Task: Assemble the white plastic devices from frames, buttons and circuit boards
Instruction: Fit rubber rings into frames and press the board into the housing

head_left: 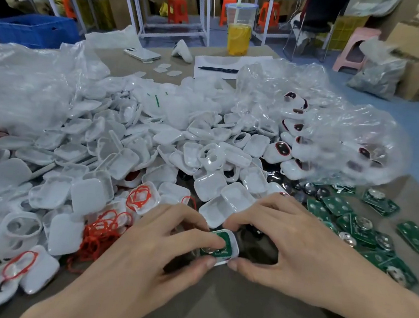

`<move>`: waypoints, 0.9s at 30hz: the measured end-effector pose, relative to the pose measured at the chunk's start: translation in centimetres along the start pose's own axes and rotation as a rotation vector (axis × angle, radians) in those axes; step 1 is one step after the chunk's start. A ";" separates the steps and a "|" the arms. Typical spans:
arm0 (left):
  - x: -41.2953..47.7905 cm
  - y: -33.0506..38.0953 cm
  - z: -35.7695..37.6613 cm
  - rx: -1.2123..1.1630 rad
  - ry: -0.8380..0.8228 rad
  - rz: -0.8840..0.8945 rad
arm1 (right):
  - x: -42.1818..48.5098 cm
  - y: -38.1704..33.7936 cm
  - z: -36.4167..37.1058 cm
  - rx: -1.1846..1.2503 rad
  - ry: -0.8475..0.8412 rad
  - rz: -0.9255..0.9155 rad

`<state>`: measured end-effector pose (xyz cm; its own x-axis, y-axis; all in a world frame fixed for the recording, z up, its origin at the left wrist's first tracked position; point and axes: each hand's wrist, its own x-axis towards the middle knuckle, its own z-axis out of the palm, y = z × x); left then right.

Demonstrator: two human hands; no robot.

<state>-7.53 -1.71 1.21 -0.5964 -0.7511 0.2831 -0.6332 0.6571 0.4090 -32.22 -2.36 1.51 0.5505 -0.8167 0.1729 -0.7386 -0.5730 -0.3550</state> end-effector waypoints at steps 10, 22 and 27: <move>0.1 0.2 0.5 0.025 -0.005 -0.002 | 0.0 -0.1 0.1 0.007 0.002 0.013; 0.1 0.3 0.7 0.030 0.000 -0.016 | 0.0 0.1 0.1 0.002 -0.008 0.017; 0.2 0.2 0.9 0.031 -0.004 -0.021 | 0.1 0.0 0.2 -0.002 0.001 0.013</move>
<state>-8.24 -1.62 0.58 -0.5846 -0.7645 0.2715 -0.6608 0.6429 0.3873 -32.16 -2.42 1.37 0.5406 -0.8241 0.1689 -0.7463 -0.5625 -0.3559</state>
